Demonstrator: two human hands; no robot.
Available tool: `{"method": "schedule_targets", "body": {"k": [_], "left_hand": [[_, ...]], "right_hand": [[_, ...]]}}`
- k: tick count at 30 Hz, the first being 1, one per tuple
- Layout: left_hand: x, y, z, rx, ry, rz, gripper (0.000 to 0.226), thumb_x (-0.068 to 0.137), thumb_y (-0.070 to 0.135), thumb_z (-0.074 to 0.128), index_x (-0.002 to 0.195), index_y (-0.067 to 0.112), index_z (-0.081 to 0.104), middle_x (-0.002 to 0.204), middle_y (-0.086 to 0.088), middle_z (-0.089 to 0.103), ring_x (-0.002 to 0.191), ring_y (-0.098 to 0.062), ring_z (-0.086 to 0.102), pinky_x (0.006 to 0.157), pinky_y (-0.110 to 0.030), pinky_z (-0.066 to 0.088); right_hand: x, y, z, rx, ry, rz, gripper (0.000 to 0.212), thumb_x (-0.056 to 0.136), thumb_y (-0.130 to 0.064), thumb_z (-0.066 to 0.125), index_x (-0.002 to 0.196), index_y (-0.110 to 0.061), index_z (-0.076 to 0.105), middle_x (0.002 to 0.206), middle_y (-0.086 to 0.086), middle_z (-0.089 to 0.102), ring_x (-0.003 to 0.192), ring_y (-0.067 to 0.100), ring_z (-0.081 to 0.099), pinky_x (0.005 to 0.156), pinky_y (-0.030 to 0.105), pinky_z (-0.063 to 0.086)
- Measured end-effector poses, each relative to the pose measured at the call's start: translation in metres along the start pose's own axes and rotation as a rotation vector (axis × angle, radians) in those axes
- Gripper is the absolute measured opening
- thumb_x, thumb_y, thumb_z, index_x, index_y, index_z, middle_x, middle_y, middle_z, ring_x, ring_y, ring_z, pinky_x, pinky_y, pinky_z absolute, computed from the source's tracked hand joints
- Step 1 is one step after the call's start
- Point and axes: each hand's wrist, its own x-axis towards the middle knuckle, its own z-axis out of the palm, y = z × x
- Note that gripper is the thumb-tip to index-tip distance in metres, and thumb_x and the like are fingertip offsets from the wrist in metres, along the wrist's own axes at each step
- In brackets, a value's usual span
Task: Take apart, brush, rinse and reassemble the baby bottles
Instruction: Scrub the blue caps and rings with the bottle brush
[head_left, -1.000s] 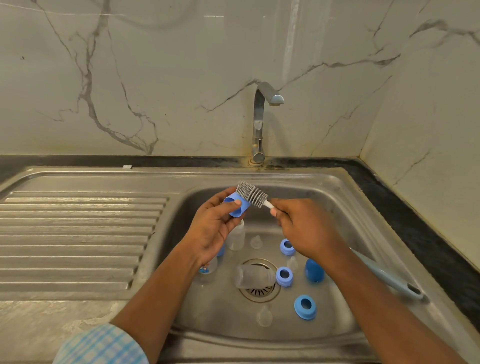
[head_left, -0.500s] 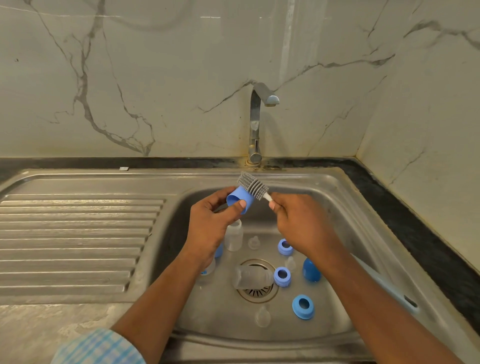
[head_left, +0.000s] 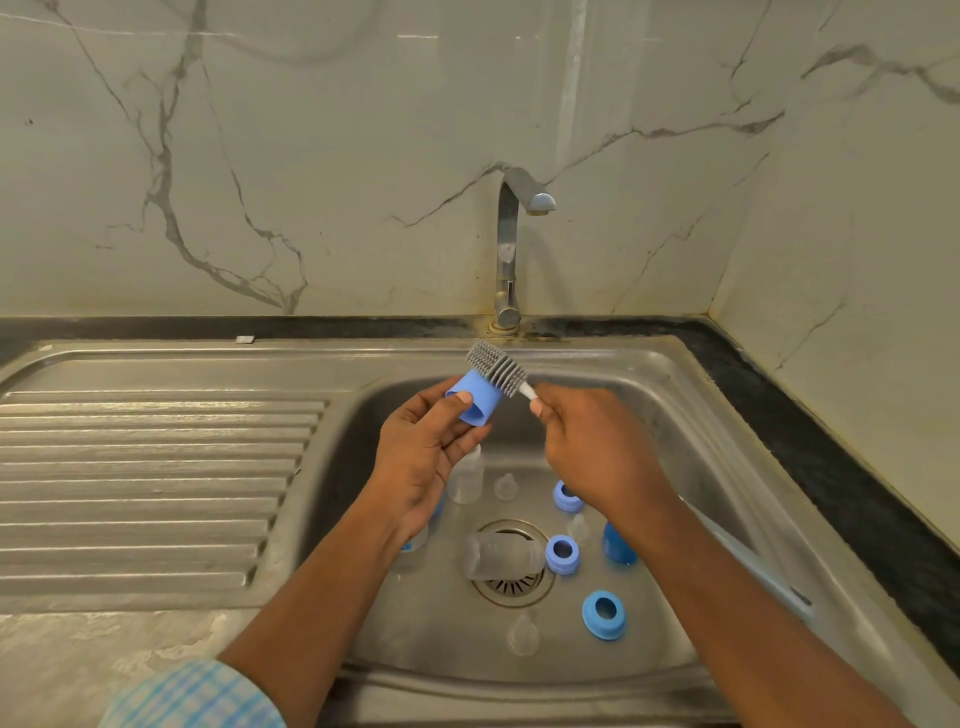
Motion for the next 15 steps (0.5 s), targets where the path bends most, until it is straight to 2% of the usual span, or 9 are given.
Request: {"method": "schedule_targets", "body": {"k": [5, 8, 11, 15], "left_hand": [[0.001, 0.000, 0.001, 0.046, 0.028, 0.016, 0.019, 0.090, 0.008, 0.066, 0.109, 0.005, 0.066, 0.113, -0.022, 0.070, 0.098, -0.031, 0.072, 0.077, -0.030, 0.062], [0.001, 0.000, -0.002, -0.003, 0.071, 0.014, 0.027, 0.094, 0.014, 0.064, 0.117, -0.001, 0.065, 0.112, -0.022, 0.071, 0.102, -0.031, 0.071, 0.083, -0.030, 0.061], [0.003, 0.006, -0.005, -0.117, 0.073, -0.039, 0.027, 0.097, 0.019, 0.059, 0.115, 0.000, 0.065, 0.102, -0.017, 0.073, 0.088, -0.020, 0.073, 0.078, -0.024, 0.061], [-0.001, 0.004, 0.000, -0.133, -0.008, -0.132, 0.025, 0.098, 0.016, 0.056, 0.116, 0.000, 0.062, 0.108, -0.021, 0.073, 0.094, -0.025, 0.074, 0.079, -0.026, 0.061]], "right_hand": [[0.001, -0.002, -0.002, -0.002, 0.044, 0.030, 0.021, 0.103, -0.025, 0.041, 0.084, -0.022, 0.049, 0.063, -0.006, 0.041, 0.060, 0.022, 0.042, 0.058, 0.032, 0.031], [-0.006, -0.006, -0.006, -0.014, -0.079, -0.048, 0.022, 0.104, -0.028, 0.041, 0.089, -0.021, 0.056, 0.066, -0.005, 0.049, 0.062, 0.020, 0.048, 0.055, 0.034, 0.034], [-0.010, -0.014, -0.003, -0.024, -0.122, -0.114, 0.019, 0.103, -0.029, 0.041, 0.090, -0.023, 0.054, 0.074, -0.003, 0.053, 0.069, 0.024, 0.051, 0.057, 0.034, 0.035], [-0.001, -0.006, -0.003, -0.040, -0.008, 0.042, 0.022, 0.104, -0.027, 0.040, 0.085, -0.022, 0.050, 0.063, -0.006, 0.042, 0.065, 0.024, 0.044, 0.059, 0.031, 0.029]]}}
